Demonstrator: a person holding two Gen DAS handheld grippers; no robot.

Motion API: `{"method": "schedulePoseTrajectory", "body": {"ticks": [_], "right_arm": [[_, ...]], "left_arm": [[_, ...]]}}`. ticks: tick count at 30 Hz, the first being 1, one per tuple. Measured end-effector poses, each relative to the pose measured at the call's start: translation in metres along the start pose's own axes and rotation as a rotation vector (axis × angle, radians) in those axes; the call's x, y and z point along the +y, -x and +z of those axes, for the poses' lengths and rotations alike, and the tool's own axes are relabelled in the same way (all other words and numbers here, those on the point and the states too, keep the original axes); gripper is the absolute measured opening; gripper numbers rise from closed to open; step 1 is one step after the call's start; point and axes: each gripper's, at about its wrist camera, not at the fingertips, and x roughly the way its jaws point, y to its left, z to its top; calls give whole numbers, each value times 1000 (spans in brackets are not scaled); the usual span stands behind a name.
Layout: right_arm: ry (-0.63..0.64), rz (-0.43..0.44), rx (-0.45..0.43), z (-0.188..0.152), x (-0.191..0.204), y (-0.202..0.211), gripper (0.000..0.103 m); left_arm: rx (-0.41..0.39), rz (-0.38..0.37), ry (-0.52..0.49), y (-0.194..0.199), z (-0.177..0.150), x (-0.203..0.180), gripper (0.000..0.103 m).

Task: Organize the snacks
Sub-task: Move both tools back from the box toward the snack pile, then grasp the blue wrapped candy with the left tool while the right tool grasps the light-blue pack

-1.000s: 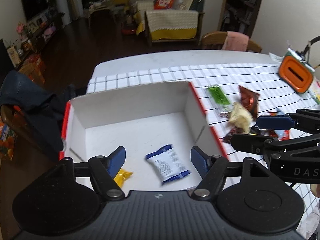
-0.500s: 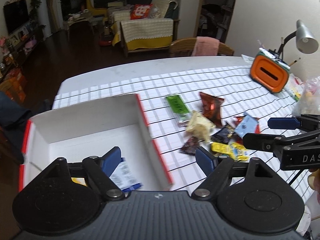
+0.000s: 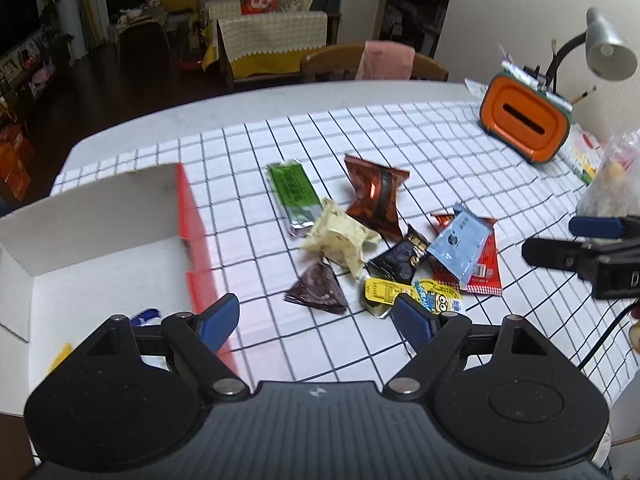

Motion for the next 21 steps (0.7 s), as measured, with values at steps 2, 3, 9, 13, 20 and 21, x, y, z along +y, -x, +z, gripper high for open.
{"method": "schedulePoseTrajectory", "body": {"ticks": [2, 3, 9, 13, 20, 21], "right_arm": [[-10, -9, 15, 1, -13, -9, 103], [-12, -11, 21, 1, -18, -13, 103], [-6, -29, 59, 1, -38, -35, 102], [1, -28, 92, 0, -42, -54, 100], [-26, -34, 142, 1, -37, -87, 96], [-35, -36, 148, 2, -36, -92, 95]], "left_arm": [[15, 6, -10, -11, -2, -9, 85], [25, 8, -15, -16, -3, -14, 84], [73, 6, -31, -45, -13, -41, 84], [105, 25, -22, -64, -16, -52, 84], [148, 53, 12, -87, -18, -56, 84], [153, 56, 15, -89, -18, -56, 84]]}}
